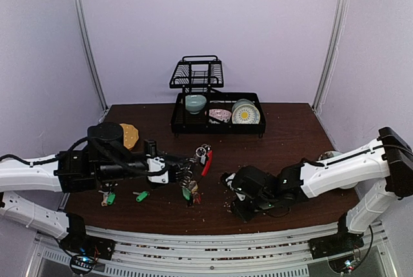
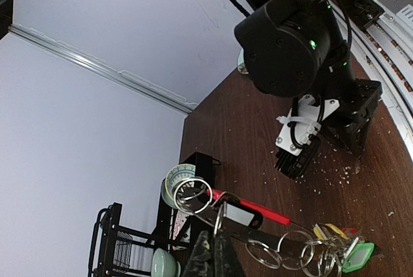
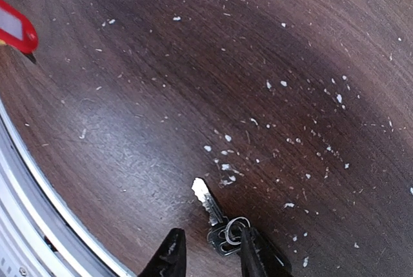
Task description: Put the keys on the keyring
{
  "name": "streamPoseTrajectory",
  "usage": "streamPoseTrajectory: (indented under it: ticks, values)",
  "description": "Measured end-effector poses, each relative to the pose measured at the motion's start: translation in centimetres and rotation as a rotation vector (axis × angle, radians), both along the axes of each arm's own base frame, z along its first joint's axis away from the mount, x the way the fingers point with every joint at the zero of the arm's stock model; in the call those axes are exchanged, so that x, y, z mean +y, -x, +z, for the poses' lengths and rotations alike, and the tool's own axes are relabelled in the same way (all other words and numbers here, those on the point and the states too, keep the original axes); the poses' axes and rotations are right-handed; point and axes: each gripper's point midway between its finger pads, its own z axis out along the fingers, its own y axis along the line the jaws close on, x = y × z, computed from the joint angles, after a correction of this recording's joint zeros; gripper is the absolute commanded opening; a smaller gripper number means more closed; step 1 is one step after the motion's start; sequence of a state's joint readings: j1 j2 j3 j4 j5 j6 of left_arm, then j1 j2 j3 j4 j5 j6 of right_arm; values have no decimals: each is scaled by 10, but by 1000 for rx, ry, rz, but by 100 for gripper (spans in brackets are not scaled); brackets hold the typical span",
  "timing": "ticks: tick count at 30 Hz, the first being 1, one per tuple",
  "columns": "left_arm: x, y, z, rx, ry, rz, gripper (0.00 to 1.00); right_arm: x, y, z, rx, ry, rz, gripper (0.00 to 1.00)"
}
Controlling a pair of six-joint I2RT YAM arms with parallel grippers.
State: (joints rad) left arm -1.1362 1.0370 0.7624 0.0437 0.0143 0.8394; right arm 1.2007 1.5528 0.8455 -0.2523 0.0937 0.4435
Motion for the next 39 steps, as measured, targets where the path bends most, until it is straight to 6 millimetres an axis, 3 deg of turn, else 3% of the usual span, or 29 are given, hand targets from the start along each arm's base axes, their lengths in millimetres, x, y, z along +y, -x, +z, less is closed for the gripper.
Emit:
streamPoseTrajectory:
  ticks: [4,18,39]
  values:
    - [0,0,0,0,0,0,0,-1,-1,-11,-7,30,-8,24]
    - [0,0,0,0,0,1,0,-2,1,-20,-15,61,-8,28]
    - [0,-1,0,0,-1,4,0,-13,4,-30,-15,123,-9,10]
